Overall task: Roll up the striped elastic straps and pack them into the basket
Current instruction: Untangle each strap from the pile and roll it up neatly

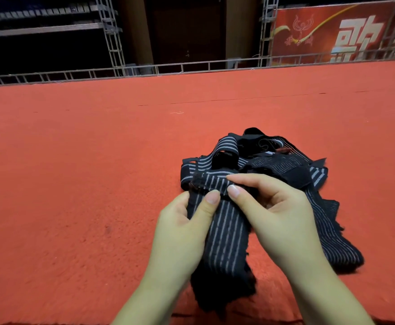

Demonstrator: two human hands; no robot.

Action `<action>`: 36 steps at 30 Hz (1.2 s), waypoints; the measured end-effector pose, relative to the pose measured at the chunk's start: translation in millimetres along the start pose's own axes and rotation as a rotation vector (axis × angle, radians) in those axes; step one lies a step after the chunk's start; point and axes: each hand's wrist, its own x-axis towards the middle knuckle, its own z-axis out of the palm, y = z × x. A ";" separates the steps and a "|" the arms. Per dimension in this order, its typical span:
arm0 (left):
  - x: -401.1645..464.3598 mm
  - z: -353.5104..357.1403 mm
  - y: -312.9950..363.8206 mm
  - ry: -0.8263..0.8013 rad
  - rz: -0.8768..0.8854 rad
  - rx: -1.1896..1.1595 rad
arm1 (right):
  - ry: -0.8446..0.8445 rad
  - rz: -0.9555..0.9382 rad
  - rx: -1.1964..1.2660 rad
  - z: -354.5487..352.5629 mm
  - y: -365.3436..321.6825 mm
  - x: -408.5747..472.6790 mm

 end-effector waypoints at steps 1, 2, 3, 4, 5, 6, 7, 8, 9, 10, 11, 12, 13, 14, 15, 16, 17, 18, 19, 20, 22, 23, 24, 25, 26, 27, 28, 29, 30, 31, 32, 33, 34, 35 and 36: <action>1.8 -1.7 2.8 -0.005 -0.025 -0.046 | -0.013 0.003 0.007 -0.8 -0.2 0.9; 3.4 -3.7 5.3 -0.011 -0.045 -0.079 | -0.021 -0.003 0.002 -1.4 -0.1 2.0; 5.0 -5.8 6.2 -0.018 -0.059 -0.098 | -0.025 -0.016 -0.016 -1.7 0.4 2.7; 5.9 -6.8 7.3 -0.019 -0.072 -0.111 | -0.027 -0.038 -0.043 -1.3 1.2 2.9; 6.3 -7.7 7.3 -0.016 -0.085 -0.122 | -0.025 -0.067 -0.071 -0.2 2.0 2.7; 6.3 -7.9 7.7 -0.013 -0.104 -0.135 | -0.019 -0.110 -0.104 1.5 2.8 2.5; 6.5 -7.9 7.5 -0.011 -0.120 -0.149 | -0.008 -0.165 -0.146 3.4 4.2 2.5; 6.6 -7.7 7.6 -0.010 -0.134 -0.163 | 0.004 -0.230 -0.195 4.7 6.2 2.8; 6.8 -7.4 7.2 -0.007 -0.143 -0.170 | 0.011 -0.294 -0.240 5.9 8.7 3.2; 7.2 -7.5 6.3 -0.002 -0.149 -0.167 | 0.009 -0.346 -0.277 6.4 11.3 3.7; 7.9 -7.8 5.5 0.000 -0.152 -0.153 | 0.002 -0.386 -0.303 6.8 13.5 4.0; 8.2 -7.9 5.1 0.001 -0.153 -0.136 | -0.008 -0.419 -0.323 6.9 15.0 3.9; 8.4 -7.5 5.4 -0.004 -0.152 -0.118 | -0.017 -0.451 -0.341 6.5 17.1 3.6; 8.4 -7.0 6.2 -0.005 -0.150 -0.100 | -0.024 -0.482 -0.358 6.3 19.2 3.1; 8.4 -6.5 6.9 -0.001 -0.148 -0.083 | -0.032 -0.508 -0.370 6.5 20.9 2.8; 8.6 -6.4 7.4 0.004 -0.145 -0.069 | -0.045 -0.526 -0.370 6.5 22.6 3.3; 8.9 -6.9 7.2 0.006 -0.140 -0.060 | -0.069 -0.532 -0.355 5.9 23.7 4.3; 9.3 -7.9 6.7 0.000 -0.133 -0.058 | -0.096 -0.524 -0.332 4.5 24.7 5.5; 9.9 -9.2 6.1 -0.015 -0.122 -0.062 | -0.127 -0.485 -0.293 3.0 22.5 6.3; 10.3 -11.2 5.7 -0.033 -0.110 -0.063 | -0.160 -0.401 -0.233 1.2 19.0 6.5; 10.5 -14.8 6.4 -0.070 -0.086 -0.048 | -0.242 -0.108 -0.009 -0.4 9.9 4.9; 10.3 -16.3 7.2 -0.090 -0.076 -0.047 | -0.266 0.049 0.122 -0.3 7.8 3.8; 9.9 -17.6 8.1 -0.110 -0.068 -0.054 | -0.277 0.172 0.199 -0.9 9.0 3.0; 9.6 -19.0 8.5 -0.122 -0.062 -0.059 | -0.288 0.242 0.223 -1.2 9.0 2.9; 9.1 -20.4 9.0 -0.125 -0.057 -0.063 | -0.313 0.262 0.209 -1.2 9.0 3.0; 9.1 -22.2 8.3 -0.125 -0.052 -0.064 | -0.340 0.255 0.186 -0.3 7.5 2.8; 9.2 -24.3 7.3 -0.128 -0.046 -0.067 | -0.361 0.235 0.161 0.2 6.9 3.0; 9.3 -25.9 6.5 -0.133 -0.039 -0.072 | -0.367 0.222 0.147 0.8 5.3 3.3; 9.2 -27.7 6.2 -0.141 -0.033 -0.082 | -0.361 0.219 0.154 0.9 5.0 3.6; 9.2 -29.0 5.7 -0.149 -0.028 -0.090 | -0.353 0.219 0.173 0.7 4.6 3.8; 9.1 -29.9 5.4 -0.156 -0.022 -0.096 | -0.348 0.208 0.182 0.4 4.9 3.7; 9.2 -30.2 4.7 -0.159 -0.015 -0.100 | -0.342 0.197 0.185 0.8 4.3 3.5; 9.1 -30.3 4.1 -0.158 -0.012 -0.108 | -0.332 0.182 0.188 1.2 3.8 3.3; 9.3 -30.0 3.1 -0.152 -0.013 -0.120 | -0.320 0.168 0.190 1.8 3.0 3.2; 9.1 -29.2 2.2 -0.140 -0.023 -0.139 | -0.301 0.153 0.187 2.0 3.8 3.0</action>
